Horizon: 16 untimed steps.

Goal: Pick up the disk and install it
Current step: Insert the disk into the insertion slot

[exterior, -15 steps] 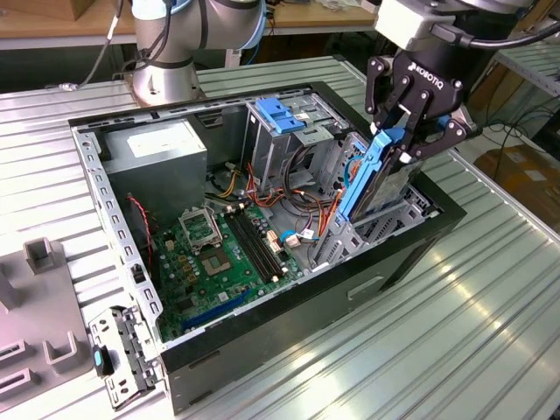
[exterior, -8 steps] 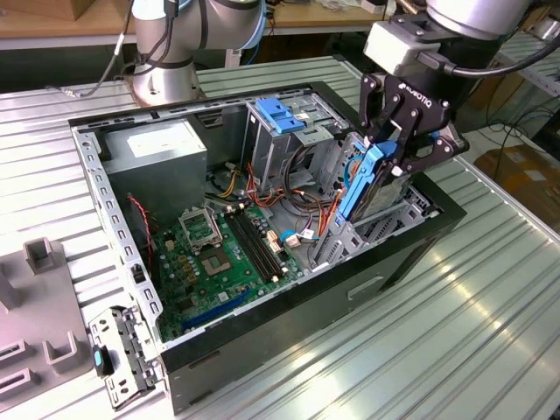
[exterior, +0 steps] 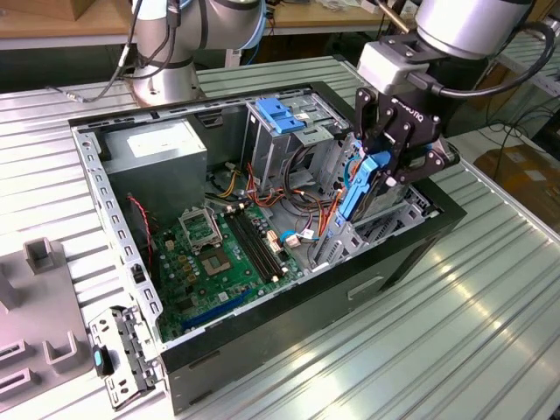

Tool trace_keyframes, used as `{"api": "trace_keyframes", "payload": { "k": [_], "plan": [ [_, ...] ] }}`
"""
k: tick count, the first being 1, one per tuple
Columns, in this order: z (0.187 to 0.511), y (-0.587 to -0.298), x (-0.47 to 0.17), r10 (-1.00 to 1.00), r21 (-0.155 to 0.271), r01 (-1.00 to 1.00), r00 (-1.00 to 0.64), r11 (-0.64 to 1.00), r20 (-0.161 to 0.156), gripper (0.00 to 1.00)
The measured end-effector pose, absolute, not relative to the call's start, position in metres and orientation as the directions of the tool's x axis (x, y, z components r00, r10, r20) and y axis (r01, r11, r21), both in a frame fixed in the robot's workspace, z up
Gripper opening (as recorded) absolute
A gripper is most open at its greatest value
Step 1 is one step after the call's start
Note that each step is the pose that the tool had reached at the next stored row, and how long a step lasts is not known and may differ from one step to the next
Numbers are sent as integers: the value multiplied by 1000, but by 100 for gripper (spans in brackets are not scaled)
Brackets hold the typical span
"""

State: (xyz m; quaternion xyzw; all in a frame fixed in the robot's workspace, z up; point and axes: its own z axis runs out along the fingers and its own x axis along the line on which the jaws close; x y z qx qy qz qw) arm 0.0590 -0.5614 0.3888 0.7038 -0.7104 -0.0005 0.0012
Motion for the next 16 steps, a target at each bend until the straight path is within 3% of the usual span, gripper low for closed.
{"api": "trace_keyframes", "payload": {
  "k": [16],
  "plan": [
    [368, -562, 59, -1000, 4, -1000, -9, 9, 1, 37]
  ]
}}
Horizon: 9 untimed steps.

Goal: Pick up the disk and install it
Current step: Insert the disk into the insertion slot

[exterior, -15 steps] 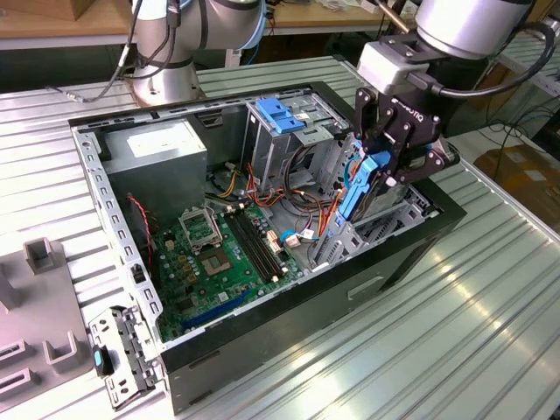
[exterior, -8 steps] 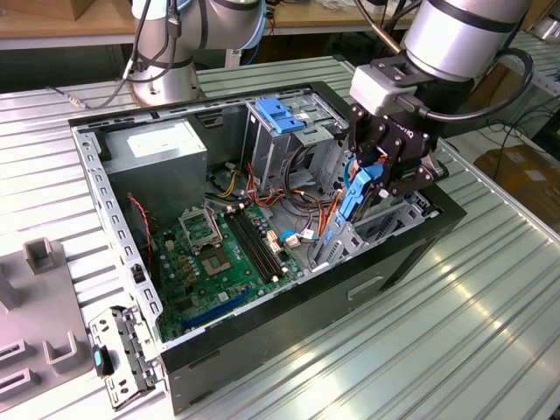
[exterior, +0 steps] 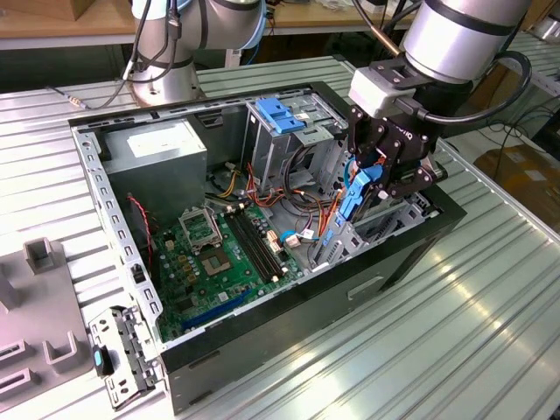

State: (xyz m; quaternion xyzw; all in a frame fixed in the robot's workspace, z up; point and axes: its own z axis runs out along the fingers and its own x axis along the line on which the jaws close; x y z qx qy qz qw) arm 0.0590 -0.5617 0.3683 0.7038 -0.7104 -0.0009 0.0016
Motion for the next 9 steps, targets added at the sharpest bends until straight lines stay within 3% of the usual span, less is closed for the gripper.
{"api": "trace_keyframes", "payload": {
  "k": [9],
  "plan": [
    [368, -562, 59, -1000, 4, -1000, -9, 9, 1, 37]
  ]
}}
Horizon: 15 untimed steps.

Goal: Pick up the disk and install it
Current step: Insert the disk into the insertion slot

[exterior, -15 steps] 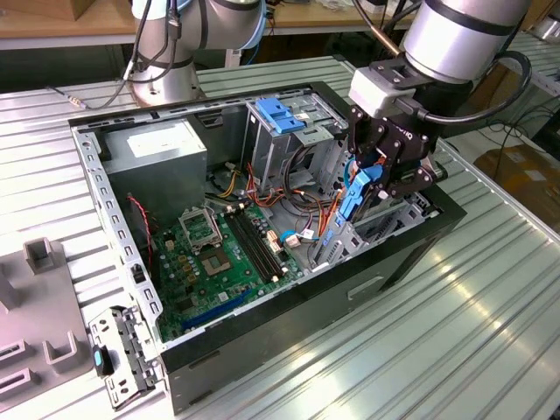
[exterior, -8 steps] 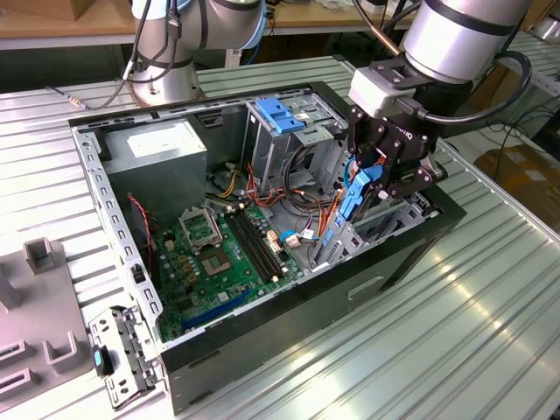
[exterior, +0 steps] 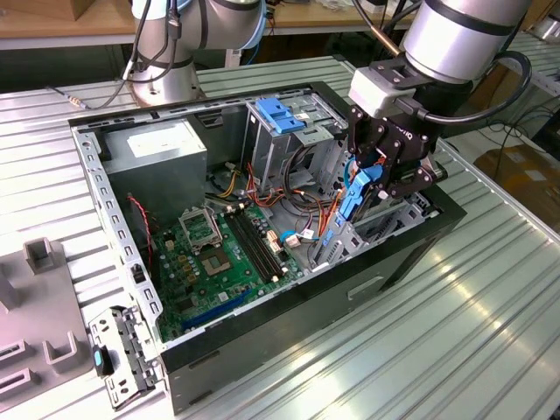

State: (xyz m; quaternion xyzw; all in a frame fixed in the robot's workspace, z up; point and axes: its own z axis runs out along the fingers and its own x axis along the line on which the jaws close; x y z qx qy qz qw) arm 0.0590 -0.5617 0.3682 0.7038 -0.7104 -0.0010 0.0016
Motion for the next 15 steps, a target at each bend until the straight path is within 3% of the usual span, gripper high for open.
{"api": "trace_keyframes", "payload": {
  "k": [3, 4, 10, 11, 12, 15],
  "plan": [
    [368, -562, 59, -1000, 4, -1000, -9, 9, 1, 38],
    [368, -562, 59, -1000, 4, -1000, -9, 9, 1, 44],
    [368, -562, 59, -1000, 4, -1000, -9, 9, 1, 43],
    [368, -562, 59, -1000, 4, -1000, -9, 9, 1, 30],
    [368, -562, 59, -1000, 4, -1000, -9, 9, 1, 30],
    [368, -562, 59, -1000, 4, -1000, -9, 9, 1, 12]
  ]
}}
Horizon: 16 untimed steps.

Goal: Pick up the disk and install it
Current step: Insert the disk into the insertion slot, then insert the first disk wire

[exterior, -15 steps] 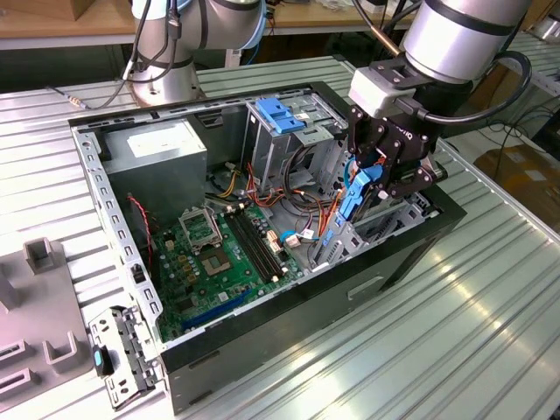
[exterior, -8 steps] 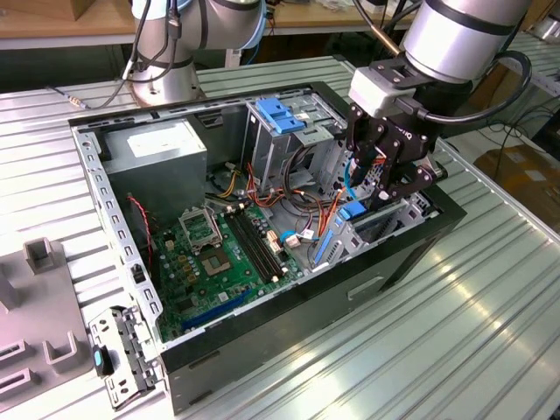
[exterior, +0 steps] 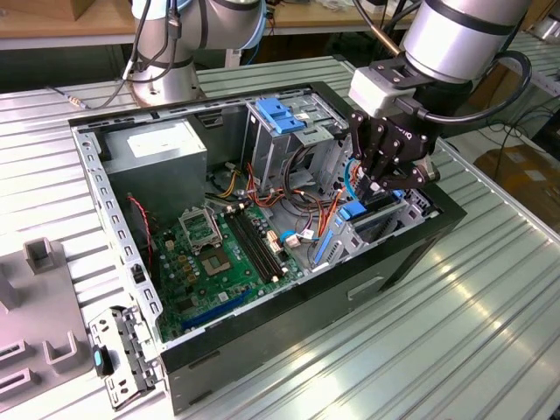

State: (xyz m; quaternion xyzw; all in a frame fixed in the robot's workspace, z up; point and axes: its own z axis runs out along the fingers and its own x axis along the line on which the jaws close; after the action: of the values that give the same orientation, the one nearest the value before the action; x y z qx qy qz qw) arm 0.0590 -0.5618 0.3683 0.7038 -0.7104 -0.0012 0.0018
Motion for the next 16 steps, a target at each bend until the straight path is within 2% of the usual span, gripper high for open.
{"api": "trace_keyframes", "payload": {
  "k": [16],
  "plan": [
    [368, -562, 59, -1000, 4, -1000, -9, 9, 1, 11]
  ]
}}
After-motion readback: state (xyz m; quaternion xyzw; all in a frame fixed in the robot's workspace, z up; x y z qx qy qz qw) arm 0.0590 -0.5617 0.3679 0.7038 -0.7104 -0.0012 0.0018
